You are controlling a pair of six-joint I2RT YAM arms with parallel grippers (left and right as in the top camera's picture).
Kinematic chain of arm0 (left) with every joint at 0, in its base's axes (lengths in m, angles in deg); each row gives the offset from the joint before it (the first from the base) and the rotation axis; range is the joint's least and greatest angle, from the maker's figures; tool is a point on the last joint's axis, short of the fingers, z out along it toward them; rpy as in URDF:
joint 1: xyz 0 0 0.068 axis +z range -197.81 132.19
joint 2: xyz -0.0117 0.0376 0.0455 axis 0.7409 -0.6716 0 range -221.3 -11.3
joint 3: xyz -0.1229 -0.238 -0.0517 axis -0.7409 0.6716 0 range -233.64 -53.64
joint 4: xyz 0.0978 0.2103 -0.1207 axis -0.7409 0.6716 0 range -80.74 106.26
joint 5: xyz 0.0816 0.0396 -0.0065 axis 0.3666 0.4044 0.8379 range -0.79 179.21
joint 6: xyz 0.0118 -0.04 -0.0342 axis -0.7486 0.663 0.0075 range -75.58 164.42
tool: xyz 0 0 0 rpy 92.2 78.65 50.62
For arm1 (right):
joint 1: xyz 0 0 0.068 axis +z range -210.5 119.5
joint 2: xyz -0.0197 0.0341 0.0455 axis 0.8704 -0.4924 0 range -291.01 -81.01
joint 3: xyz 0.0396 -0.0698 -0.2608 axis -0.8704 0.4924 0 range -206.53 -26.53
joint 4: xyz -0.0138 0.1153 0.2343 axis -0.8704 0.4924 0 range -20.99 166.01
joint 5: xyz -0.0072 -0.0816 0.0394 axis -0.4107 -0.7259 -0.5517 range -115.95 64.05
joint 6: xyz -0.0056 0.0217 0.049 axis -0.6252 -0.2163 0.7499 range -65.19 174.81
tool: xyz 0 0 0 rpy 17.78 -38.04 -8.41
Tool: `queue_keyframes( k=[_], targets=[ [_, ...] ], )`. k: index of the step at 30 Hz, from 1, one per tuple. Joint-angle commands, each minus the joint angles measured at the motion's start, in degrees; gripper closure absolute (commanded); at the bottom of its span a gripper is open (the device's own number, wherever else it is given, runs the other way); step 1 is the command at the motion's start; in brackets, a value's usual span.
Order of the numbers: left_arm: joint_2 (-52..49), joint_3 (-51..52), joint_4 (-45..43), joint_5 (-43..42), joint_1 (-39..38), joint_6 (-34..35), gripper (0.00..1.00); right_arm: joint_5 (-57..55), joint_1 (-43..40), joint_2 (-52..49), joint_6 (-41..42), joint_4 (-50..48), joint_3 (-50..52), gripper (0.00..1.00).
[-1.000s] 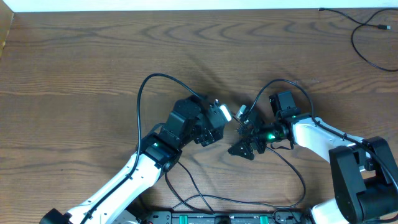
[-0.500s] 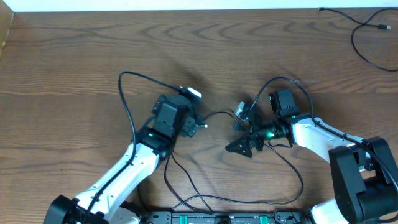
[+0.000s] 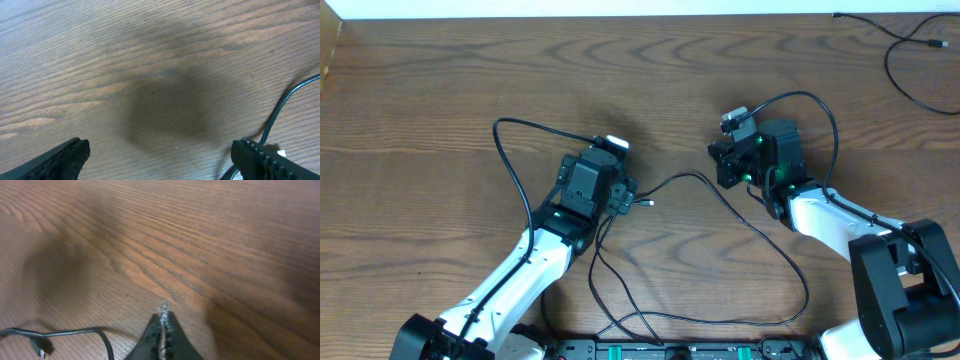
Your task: Untangle cables
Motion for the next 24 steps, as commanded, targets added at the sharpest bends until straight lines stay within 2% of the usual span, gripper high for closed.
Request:
queue_keyframes(
  k=[1, 2, 3, 5, 7, 12, 13, 15, 18, 21, 24],
  targets=[
    [-0.4, -0.2, 0.1, 0.5, 0.2, 0.9, 0.05, 4.6, 0.2, -0.5, -2.8, 2.0, -1.4, 0.71],
    [-0.4, -0.2, 0.1, 0.5, 0.2, 0.9, 0.05, 5.7, 0.2, -0.5, -3.3, 3.1, -1.4, 0.59],
    [-0.4, -0.1, 0.1, 0.5, 0.2, 0.9, 0.05, 7.3, 0.2, -0.5, -3.6, 5.2, -1.4, 0.37],
    [-0.4, -0.2, 0.1, 0.5, 0.2, 0.9, 0.05, 9.7, 0.2, -0.5, -3.8, 9.2, -1.4, 0.16],
    [-0.4, -0.2, 0.1, 0.5, 0.2, 0.9, 0.05, 12.3, 0.2, -0.5, -6.7, 15.1, -1.4, 0.11],
    [-0.4, -0.1, 0.1, 0.5, 0.2, 0.9, 0.05, 12.2, 0.2, -0.5, -13.6, 27.5, -1.2, 0.11],
    [-0.4, -0.2, 0.1, 0.5, 0.2, 0.9, 0.05, 11.3, 0.2, -0.5, -14.1, 29.0, -1.2, 0.13],
    [-0.4, -0.1, 0.1, 0.5, 0.2, 0.9, 0.05, 6.0, 0.2, -0.5, -14.5, 32.0, -1.2, 0.36],
    [-0.4, -0.1, 0.1, 0.5, 0.2, 0.9, 0.05, 0.4, 0.2, -0.5, -14.4, 32.1, -1.1, 0.98],
    [-0.4, -0.2, 0.1, 0.5, 0.2, 0.9, 0.04, -4.3, 0.2, -0.5, -11.8, 28.3, -1.1, 0.99],
    [-0.4, -0.2, 0.0, 0.5, 0.2, 0.9, 0.05, -14.9, 0.2, -0.5, -3.1, 14.0, -1.1, 0.99]
  ],
)
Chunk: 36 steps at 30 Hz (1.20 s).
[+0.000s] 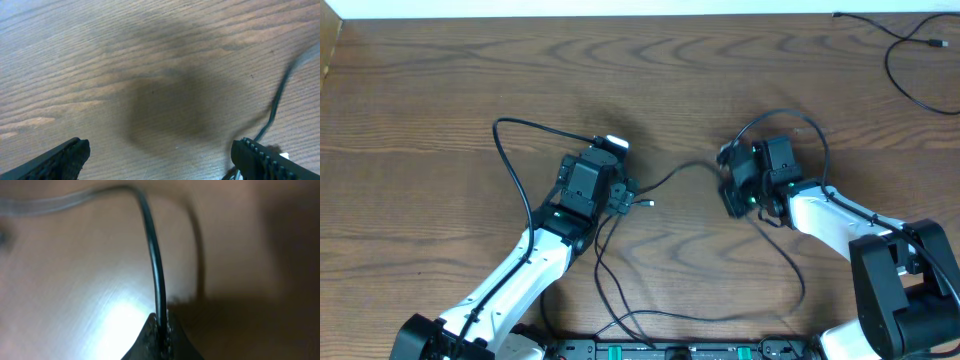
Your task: Untangle cables
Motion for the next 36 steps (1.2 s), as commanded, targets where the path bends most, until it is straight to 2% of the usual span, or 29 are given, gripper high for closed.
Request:
queue_keyframes(
  k=[1, 3, 5, 7, 10, 15, 20, 21, 22, 24, 25, 26, 27, 32, 36],
  targets=[
    [-0.4, -0.2, 0.0, 0.5, 0.2, 0.7, 0.05, -14.2, 0.0, -0.5, 9.2, -12.0, -0.3, 0.99],
    [-0.4, -0.2, 0.0, 0.5, 0.2, 0.8, 0.05, -21.3, -1.3, -0.5, 13.6, -25.4, -0.4, 0.99],
    [-0.4, -0.2, 0.0, 0.5, 0.2, 2.4, 0.05, -26.4, -3.8, -0.8, 16.9, -34.2, -1.6, 0.99],
    [-0.4, -0.2, 0.0, 0.5, 0.2, 4.0, 0.05, -27.6, -7.1, -1.3, 18.9, -38.8, -4.0, 0.99],
    [-0.4, -0.1, 0.0, 0.5, 0.2, 4.2, 0.05, -27.5, -13.4, -2.5, 20.2, -39.2, -9.8, 0.99],
    [-0.4, -0.1, 0.0, 0.5, 0.2, 4.2, 0.04, -27.3, -24.5, -7.5, 20.2, -31.3, -20.9, 0.99],
    [-0.4, -0.2, 0.0, 0.5, 0.2, 4.2, 0.05, -16.5, -28.6, -9.9, 16.4, -24.8, -23.0, 0.99],
    [-0.4, -0.2, 0.0, 0.5, 0.2, 4.2, 0.05, -14.4, -28.3, -9.9, 13.4, -22.9, -23.0, 0.95],
    [-0.4, -0.2, 0.0, 0.5, 0.2, 4.2, 0.05, -12.3, -28.0, -9.9, 11.3, -21.3, -23.0, 0.83],
    [-0.4, -0.2, 0.0, 0.5, 0.2, 4.2, 0.04, -8.8, -27.5, -9.9, 8.3, -17.9, -23.0, 0.55],
    [-0.4, -0.2, 0.0, 0.5, 0.2, 4.2, 0.05, -7.4, -27.1, -9.9, 6.9, -15.2, -23.0, 0.36],
    [-0.4, -0.2, 0.0, 0.5, 0.2, 4.2, 0.05, -7.3, -26.8, -9.9, 6.4, -12.9, -23.0, 0.08],
    [-0.4, -0.1, 0.0, 0.5, 0.2, 4.2, 0.05, -7.4, -26.5, -9.9, 6.1, -11.3, -23.0, 0.01],
    [-0.4, -0.1, 0.0, 0.5, 0.2, 4.2, 0.04, -6.6, -25.6, -9.9, 5.5, -3.2, -23.0, 0.01],
    [-0.4, -0.2, 0.0, 0.5, 0.2, 4.2, 0.05, 5.2, -22.8, -9.9, -1.3, 2.6, -23.0, 0.01]
  ],
)
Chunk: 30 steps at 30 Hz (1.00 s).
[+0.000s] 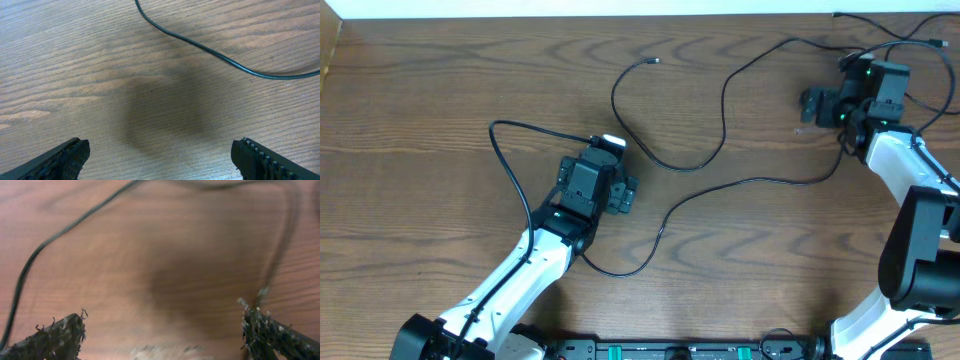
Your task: Untangle cables
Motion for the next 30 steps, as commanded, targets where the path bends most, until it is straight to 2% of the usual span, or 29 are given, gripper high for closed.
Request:
queue_keyframes(
  k=[1, 3, 6, 8, 10, 14, 17, 20, 30],
  targets=[
    [-0.4, -0.2, 0.0, 0.5, 0.2, 0.7, 0.05, 12.6, 3.4, -0.2, -8.8, 3.2, -0.5, 0.01],
    [-0.4, -0.1, 0.0, 0.6, 0.2, 0.7, 0.05, 18.9, 6.1, -0.2, -18.4, 7.4, -0.5, 0.01],
    [-0.4, -0.2, 0.0, 2.9, 0.3, 1.4, 0.05, 20.0, 11.7, -0.2, -32.2, 13.6, -0.5, 0.01],
    [-0.4, -0.2, -0.1, 10.0, 0.3, 5.5, 0.04, 19.9, 15.6, -0.2, -38.2, 15.9, -0.5, 0.01],
    [-0.4, -0.1, -0.1, 13.4, 0.9, 7.1, 0.05, 19.5, 18.8, -0.2, -40.6, 16.2, -0.5, 0.01],
    [-0.4, -0.1, 0.6, 14.3, 4.6, 10.0, 0.05, 19.5, 22.7, -0.2, -48.6, 19.2, -0.5, 0.01],
    [-0.4, -0.2, 2.1, 14.7, 8.9, 15.8, 0.04, 19.7, 24.6, -0.2, -53.8, 24.2, -0.4, 0.01],
    [-0.4, -0.2, 2.7, 14.1, 12.3, 18.1, 0.05, 19.8, 25.7, -0.2, -59.3, 30.1, -0.2, 0.01],
    [-0.4, -0.2, 3.5, 14.0, 12.9, 18.1, 0.05, 22.5, 29.1, -2.3, -59.8, 26.1, 5.4, 0.01]
  ],
)
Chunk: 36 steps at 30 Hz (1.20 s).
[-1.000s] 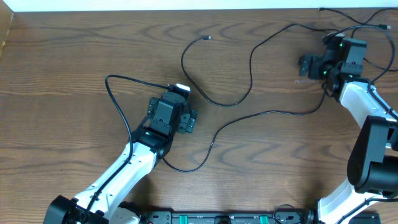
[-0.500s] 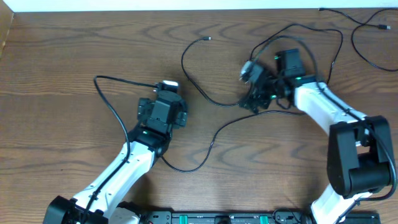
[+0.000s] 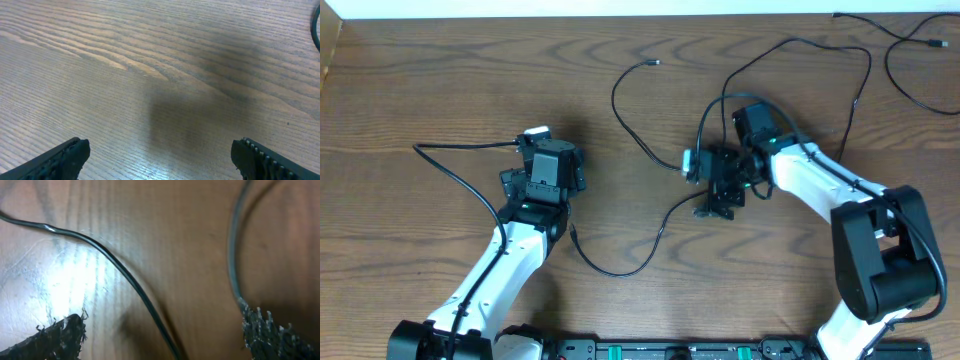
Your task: Untangle cables
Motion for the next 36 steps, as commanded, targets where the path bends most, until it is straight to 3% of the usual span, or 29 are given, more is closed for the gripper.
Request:
queue_keyframes(
  k=[1, 6, 8, 9, 10, 11, 16, 24, 32, 35, 36],
  targets=[
    [-0.4, -0.2, 0.4, 0.7, 0.2, 0.7, 0.04, 2.1, 1.5, -2.6, -1.3, -0.8, 1.7, 0.01],
    [-0.4, -0.2, 0.4, 0.7, 0.2, 0.7, 0.04, 2.2, 2.3, -3.4, -1.2, -0.8, 1.8, 0.14],
    [-0.4, -0.2, 0.4, 0.7, 0.2, 0.7, 0.04, 2.2, 2.5, -3.4, -1.2, -0.8, 1.8, 0.23],
    [-0.4, -0.2, 0.3, 0.7, 0.2, 0.7, 0.05, 2.2, 2.5, -3.4, -1.2, -0.8, 1.8, 0.61],
    [-0.4, -0.1, 0.4, 0.7, 0.2, 0.7, 0.04, 2.0, 2.5, -3.4, -0.6, -0.9, 1.8, 0.91],
    [-0.4, -0.2, 0.4, 0.7, 0.2, 0.7, 0.05, 1.7, 2.5, -3.4, 0.4, -1.3, 1.8, 0.99],
    [-0.4, -0.2, 0.4, 0.7, 0.2, 0.7, 0.04, -2.9, 2.5, -3.1, 12.9, -6.3, 1.6, 0.99],
    [-0.4, -0.2, 0.3, 0.7, 0.2, 0.7, 0.04, -1.1, 2.4, 1.2, 21.3, -7.1, -2.2, 0.99],
    [-0.4, -0.2, 0.4, 0.7, 0.2, 0.7, 0.05, -0.7, 1.7, 11.5, 30.3, -19.5, -2.6, 0.99],
    [-0.4, -0.2, 0.4, 0.7, 0.2, 0.7, 0.05, -13.6, -0.6, 11.9, 46.4, -28.6, -2.6, 0.99],
    [-0.4, -0.1, 0.3, 0.7, 0.2, 0.7, 0.04, -14.7, -1.0, 11.9, 47.8, -29.2, -2.6, 0.99]
  ],
)
